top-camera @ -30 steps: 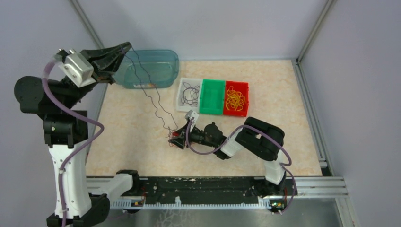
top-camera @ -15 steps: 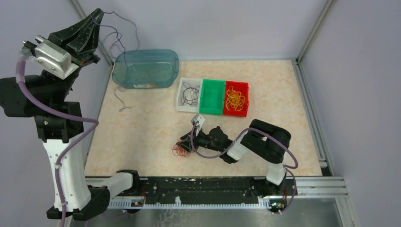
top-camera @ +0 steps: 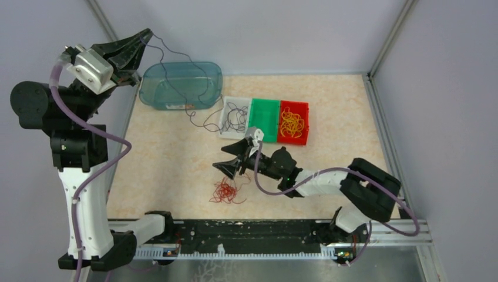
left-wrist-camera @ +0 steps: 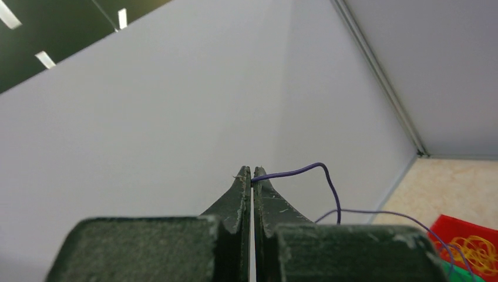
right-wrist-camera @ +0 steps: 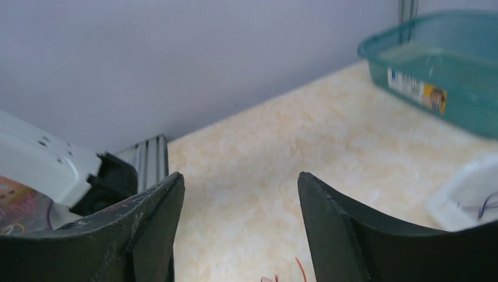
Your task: Untangle the cables
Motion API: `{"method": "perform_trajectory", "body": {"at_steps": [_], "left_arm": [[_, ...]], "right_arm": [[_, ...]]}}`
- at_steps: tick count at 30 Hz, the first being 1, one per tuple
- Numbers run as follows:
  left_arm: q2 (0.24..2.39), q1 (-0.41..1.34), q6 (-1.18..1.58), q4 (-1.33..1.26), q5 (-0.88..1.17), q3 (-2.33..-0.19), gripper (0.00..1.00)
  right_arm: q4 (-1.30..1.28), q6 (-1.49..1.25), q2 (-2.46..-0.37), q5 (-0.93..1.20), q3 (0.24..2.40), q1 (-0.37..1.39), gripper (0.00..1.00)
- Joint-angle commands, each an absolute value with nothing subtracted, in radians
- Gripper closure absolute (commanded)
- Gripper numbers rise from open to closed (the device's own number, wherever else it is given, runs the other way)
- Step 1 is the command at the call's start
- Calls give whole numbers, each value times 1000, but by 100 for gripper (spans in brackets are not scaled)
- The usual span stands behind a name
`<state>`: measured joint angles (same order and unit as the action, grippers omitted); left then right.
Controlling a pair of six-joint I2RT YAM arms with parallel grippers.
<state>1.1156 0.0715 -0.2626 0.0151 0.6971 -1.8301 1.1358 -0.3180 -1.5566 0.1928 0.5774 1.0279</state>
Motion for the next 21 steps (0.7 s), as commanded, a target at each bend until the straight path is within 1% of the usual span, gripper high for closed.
{"method": "perform_trajectory", "body": {"at_steps": [1, 8, 11, 14, 16, 18, 21], "left_arm": [[1090, 74, -272, 95, 813, -1790, 100], [1052, 75, -243, 108, 921, -1674, 100], [1029, 74, -240, 114, 968, -1623, 100], [1022, 75, -222, 143, 1039, -1600, 100], [1014, 75, -179, 135, 1080, -1575, 100], [1000, 75, -124, 102, 1089, -1536, 100], [985, 76, -94, 96, 1114, -1502, 100]], "right_arm": [[1090, -252, -1398, 236, 662, 1039, 27], [935, -158, -1210, 249, 643, 1023, 26], [840, -149, -1146, 419, 652, 981, 24], [753, -112, -1107, 427, 680, 956, 23], [749, -98, -1103, 395, 704, 950, 20], [754, -98, -1132, 391, 755, 949, 18], [723, -95, -1211, 450, 868, 929, 18]]}}
